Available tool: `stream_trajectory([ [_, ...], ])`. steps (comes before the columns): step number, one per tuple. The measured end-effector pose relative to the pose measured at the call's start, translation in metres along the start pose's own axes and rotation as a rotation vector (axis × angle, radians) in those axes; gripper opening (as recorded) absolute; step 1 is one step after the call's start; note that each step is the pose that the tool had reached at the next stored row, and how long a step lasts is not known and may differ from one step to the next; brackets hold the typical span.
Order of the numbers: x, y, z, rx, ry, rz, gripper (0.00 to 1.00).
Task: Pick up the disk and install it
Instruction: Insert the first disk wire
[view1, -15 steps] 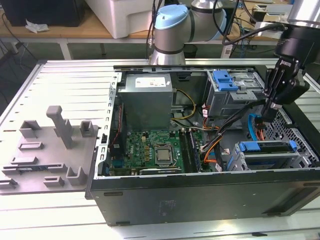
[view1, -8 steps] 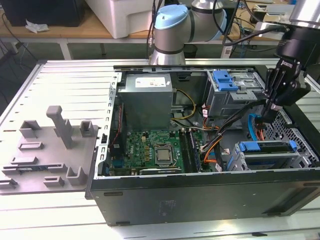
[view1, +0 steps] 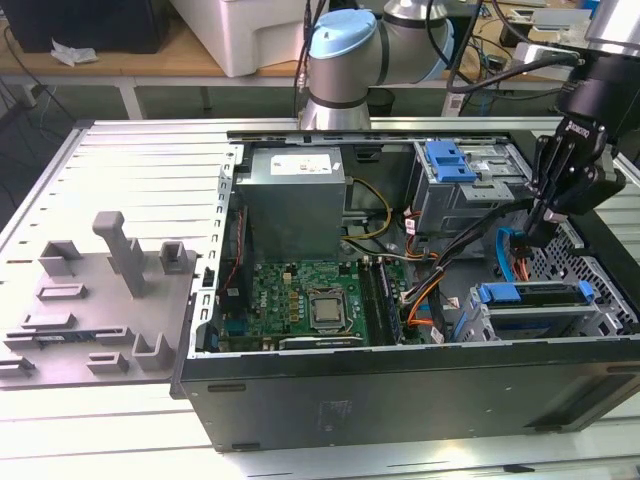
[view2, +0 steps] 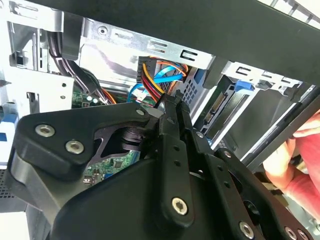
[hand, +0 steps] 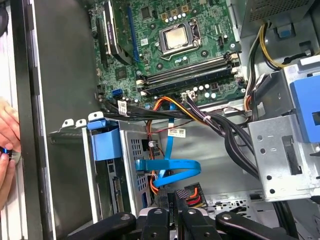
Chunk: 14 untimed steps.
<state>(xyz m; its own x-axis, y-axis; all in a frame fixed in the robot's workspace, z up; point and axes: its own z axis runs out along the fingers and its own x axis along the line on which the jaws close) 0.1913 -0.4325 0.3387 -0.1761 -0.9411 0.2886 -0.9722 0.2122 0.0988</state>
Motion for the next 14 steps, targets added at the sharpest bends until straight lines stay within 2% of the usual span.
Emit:
stream_trajectory([
  [1, 0.0013, 0.0000, 0.0000, -0.0002, -0.0047, -0.001, 0.16],
  [3, 0.0057, 0.0002, 0.0000, -0.0008, -0.0216, -0.004, 0.16],
  [5, 0.0081, 0.0003, 0.0005, -0.0010, -0.0305, -0.006, 0.16],
  [6, 0.0103, 0.0006, 0.0011, -0.0011, -0.0381, -0.007, 0.16],
  [11, 0.0172, 0.0026, 0.0033, 0.0002, -0.0572, -0.010, 0.16],
  [12, 0.0192, 0.0028, 0.0040, 0.0001, -0.0633, -0.011, 0.16],
  [13, 0.0226, 0.0023, 0.0049, -0.0012, -0.0776, -0.013, 0.16],
  [14, 0.0252, 0.0021, 0.0054, -0.0020, -0.0869, -0.015, 0.16],
])
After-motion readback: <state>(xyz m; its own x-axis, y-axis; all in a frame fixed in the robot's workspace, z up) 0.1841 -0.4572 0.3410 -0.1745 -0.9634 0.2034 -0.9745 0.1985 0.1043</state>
